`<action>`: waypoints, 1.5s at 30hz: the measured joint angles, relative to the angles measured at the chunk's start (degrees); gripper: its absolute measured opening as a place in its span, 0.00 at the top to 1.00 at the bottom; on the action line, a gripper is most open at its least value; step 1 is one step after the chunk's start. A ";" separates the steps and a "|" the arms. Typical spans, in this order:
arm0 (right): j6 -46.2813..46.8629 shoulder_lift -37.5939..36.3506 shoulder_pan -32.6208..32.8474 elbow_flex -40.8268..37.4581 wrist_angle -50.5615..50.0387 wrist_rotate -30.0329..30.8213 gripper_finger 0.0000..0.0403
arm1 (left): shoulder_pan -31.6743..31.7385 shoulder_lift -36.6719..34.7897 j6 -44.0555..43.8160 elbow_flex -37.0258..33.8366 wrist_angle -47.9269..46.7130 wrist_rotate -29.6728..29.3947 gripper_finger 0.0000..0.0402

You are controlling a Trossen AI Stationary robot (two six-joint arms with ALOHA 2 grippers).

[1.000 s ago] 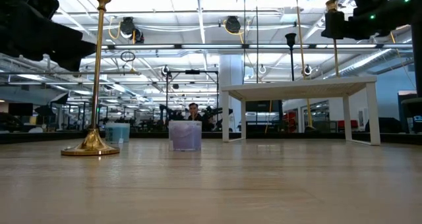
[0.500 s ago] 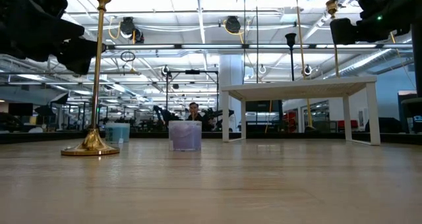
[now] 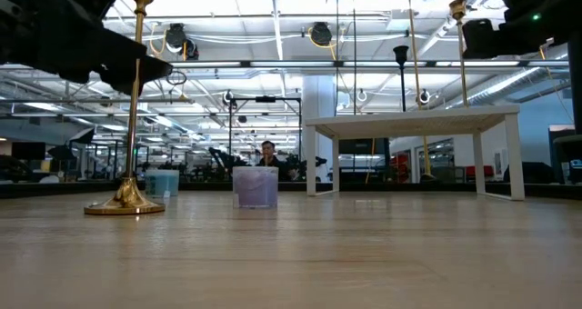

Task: Pick & Place candle stick holders
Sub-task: Put the gold candle holder on the shelf aligned with the gold and black candle holders

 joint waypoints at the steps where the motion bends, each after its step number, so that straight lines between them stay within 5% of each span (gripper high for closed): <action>1: -0.08 0.00 0.42 0.00 0.02 0.79 0.44 | 0.00 0.28 -0.46 0.00 -0.04 -0.18 0.49; 14: -1.19 0.02 5.93 0.02 0.21 0.98 0.44 | 0.02 0.36 -3.12 0.02 0.17 -0.68 0.96; 32: 1.61 1.49 25.86 0.02 4.25 -0.10 0.51 | 0.00 0.38 -4.20 1.76 6.03 -3.92 0.94; 40: 10.87 5.48 33.16 0.02 1.31 -20.24 0.51 | 2.53 0.38 -1.17 15.73 -7.81 -2.81 0.95; 45: 12.53 8.36 34.06 0.02 1.26 -23.27 0.51 | 6.87 0.40 -1.69 25.01 -14.77 -2.95 0.98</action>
